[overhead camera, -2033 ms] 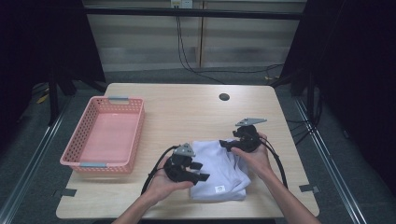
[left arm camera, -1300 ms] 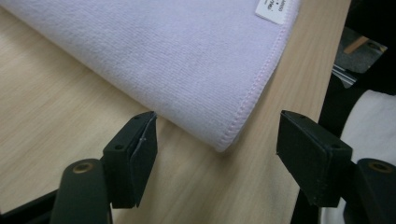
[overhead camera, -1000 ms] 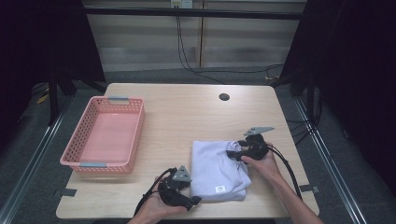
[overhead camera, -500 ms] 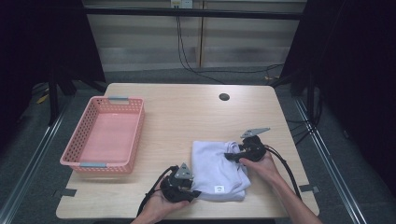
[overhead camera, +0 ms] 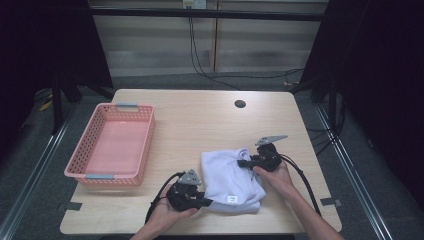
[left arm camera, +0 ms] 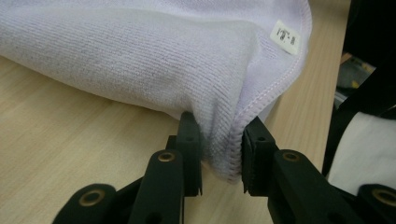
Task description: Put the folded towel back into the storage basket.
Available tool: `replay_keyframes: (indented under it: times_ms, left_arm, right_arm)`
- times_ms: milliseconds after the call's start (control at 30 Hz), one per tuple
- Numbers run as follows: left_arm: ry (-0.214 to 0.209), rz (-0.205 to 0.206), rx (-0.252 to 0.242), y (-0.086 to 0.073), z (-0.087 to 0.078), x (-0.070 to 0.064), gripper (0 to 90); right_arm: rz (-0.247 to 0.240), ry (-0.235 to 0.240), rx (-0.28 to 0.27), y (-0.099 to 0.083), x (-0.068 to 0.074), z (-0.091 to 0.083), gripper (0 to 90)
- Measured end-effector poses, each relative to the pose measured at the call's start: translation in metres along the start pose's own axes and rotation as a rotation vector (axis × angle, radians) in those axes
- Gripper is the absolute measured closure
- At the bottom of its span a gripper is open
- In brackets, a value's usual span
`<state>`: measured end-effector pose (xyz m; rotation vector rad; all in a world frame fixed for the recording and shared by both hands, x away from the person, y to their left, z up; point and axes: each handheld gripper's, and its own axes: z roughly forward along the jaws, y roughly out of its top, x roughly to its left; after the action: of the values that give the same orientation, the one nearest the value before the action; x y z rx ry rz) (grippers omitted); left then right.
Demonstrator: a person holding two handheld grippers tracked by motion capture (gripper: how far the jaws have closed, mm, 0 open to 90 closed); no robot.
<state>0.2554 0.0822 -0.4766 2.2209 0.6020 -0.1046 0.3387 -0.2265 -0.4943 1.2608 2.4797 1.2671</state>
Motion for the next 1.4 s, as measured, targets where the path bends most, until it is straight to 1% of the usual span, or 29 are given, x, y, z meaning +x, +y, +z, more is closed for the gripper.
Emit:
replay_keyframes:
  times_ms: [67,133,200,267,333,400,433,467,500,533,600,667,733,767,833,1000,1100,1133,1200,1300,1400]
  left_arm:
    - [-0.006,-0.002,-0.018,0.004,-0.004,0.002,72.9]
    - [-0.001,0.006,-0.033,0.008,-0.008,0.003,73.0]
    - [0.002,-0.012,-0.052,0.011,-0.012,0.006,73.0]
    - [0.01,-0.006,-0.059,0.015,-0.017,0.007,73.0]
    - [0.005,-0.004,-0.081,0.019,-0.023,0.009,73.0]
    - [0.019,0.002,-0.089,0.021,-0.027,0.009,72.9]
    - [0.031,0.009,-0.103,0.022,-0.031,0.008,72.9]
    - [0.038,0.016,-0.107,0.022,-0.034,0.006,72.9]
    - [0.039,0.018,-0.112,0.022,-0.035,0.005,72.9]
    - [0.042,0.012,-0.117,0.021,-0.037,0.005,72.8]
    - [0.039,0.003,-0.119,0.02,-0.04,0.007,72.9]
    - [0.028,-0.009,-0.141,0.021,-0.045,0.011,72.9]
    - [0.036,0.002,-0.153,0.022,-0.051,0.013,72.9]
    - [0.03,-0.002,-0.168,0.024,-0.055,0.015,72.9]
    - [0.035,-0.003,-0.181,0.026,-0.06,0.016,72.8]
    - [0.049,0.008,-0.207,0.032,-0.074,0.021,72.8]
    - [0.056,0.004,-0.228,0.034,-0.084,0.025,72.9]
    - [0.056,0.002,-0.231,0.033,-0.087,0.026,72.9]
    - [0.059,-0.002,-0.233,0.033,-0.092,0.03,72.9]
    - [0.063,-0.02,-0.243,0.032,-0.1,0.035,72.9]
    - [0.074,-0.02,-0.247,0.032,-0.107,0.039,73.0]
  right_arm:
    - [0.005,0.002,-0.011,0.004,-0.001,-0.003,68.5]
    - [0.006,0.005,-0.015,0.007,-0.002,-0.005,68.5]
    - [0.015,0.008,-0.028,0.011,-0.004,-0.006,68.5]
    - [0.016,0.013,-0.041,0.016,-0.006,-0.008,68.5]
    - [0.023,0.02,-0.062,0.023,-0.006,-0.01,68.5]
    - [0.022,0.021,-0.074,0.028,-0.005,-0.011,68.6]
    - [0.019,0.024,-0.074,0.029,-0.005,-0.011,68.5]
    - [0.012,0.03,-0.081,0.032,-0.004,-0.011,68.5]
    - [0.014,0.036,-0.087,0.034,-0.003,-0.01,68.5]
    - [0.013,0.04,-0.089,0.035,-0.003,-0.01,68.5]
    - [0.008,0.046,-0.098,0.039,-0.001,-0.009,68.5]
    - [0.003,0.044,-0.102,0.043,0.001,-0.008,68.6]
    - [-0.005,0.048,-0.104,0.048,0.002,-0.009,68.6]
    - [-0.006,0.051,-0.11,0.052,0.003,-0.009,68.6]
    - [-0.017,0.056,-0.121,0.059,0.004,-0.009,68.6]
    - [-0.03,0.059,-0.12,0.077,0.009,-0.007,68.6]
    - [-0.03,0.066,-0.122,0.087,0.011,-0.004,68.6]
    - [-0.039,0.069,-0.124,0.09,0.012,-0.003,68.6]
    - [-0.047,0.074,-0.125,0.097,0.014,-0.001,68.7]
    - [-0.062,0.081,-0.119,0.107,0.017,0.003,68.6]
    - [-0.063,0.097,-0.122,0.117,0.019,0.007,68.6]
